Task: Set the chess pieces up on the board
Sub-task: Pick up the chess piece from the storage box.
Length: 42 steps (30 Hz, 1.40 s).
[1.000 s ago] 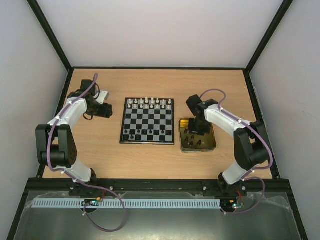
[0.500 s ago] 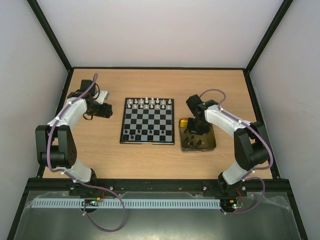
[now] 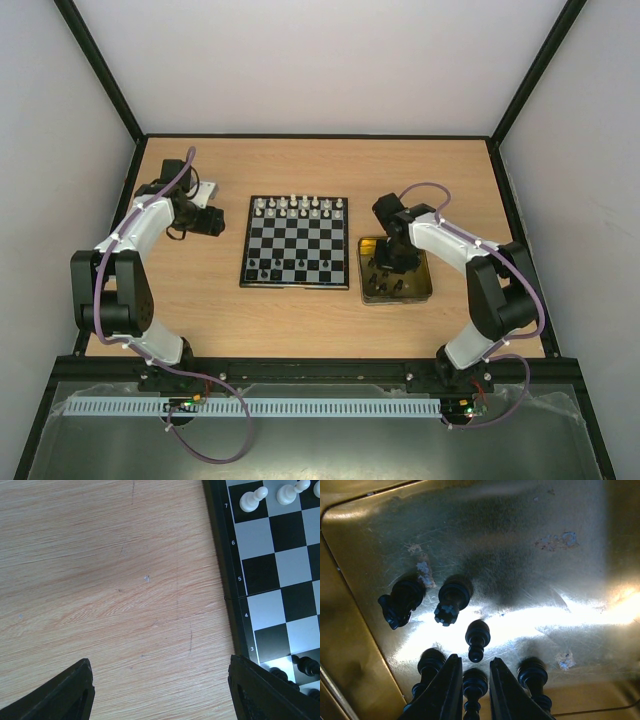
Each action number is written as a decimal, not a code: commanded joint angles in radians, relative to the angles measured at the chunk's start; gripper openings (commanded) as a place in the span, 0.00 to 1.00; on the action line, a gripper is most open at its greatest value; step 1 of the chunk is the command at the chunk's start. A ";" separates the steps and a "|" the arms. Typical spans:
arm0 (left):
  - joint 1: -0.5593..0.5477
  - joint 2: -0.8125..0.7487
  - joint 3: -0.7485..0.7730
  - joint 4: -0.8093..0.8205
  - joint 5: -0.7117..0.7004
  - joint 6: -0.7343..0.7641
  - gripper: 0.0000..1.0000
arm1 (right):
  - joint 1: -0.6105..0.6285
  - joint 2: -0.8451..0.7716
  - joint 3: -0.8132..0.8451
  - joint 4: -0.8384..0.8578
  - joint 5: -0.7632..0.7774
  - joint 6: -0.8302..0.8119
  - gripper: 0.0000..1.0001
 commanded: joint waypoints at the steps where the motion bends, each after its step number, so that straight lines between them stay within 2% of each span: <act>1: -0.004 -0.019 -0.010 -0.017 -0.009 -0.006 0.74 | -0.004 0.018 -0.012 0.017 -0.002 -0.008 0.15; 22: -0.004 -0.008 -0.003 -0.017 -0.015 -0.006 0.74 | -0.004 0.061 -0.024 0.046 0.006 -0.016 0.15; 28: -0.004 -0.006 0.000 -0.018 -0.013 -0.006 0.74 | -0.004 0.062 -0.027 0.049 0.020 -0.016 0.09; 33: -0.004 -0.006 -0.002 -0.017 -0.013 -0.007 0.74 | -0.004 0.062 -0.028 0.050 0.029 -0.017 0.07; 42: -0.004 -0.004 -0.005 -0.012 -0.008 -0.008 0.74 | -0.004 0.008 0.070 -0.064 0.117 -0.024 0.06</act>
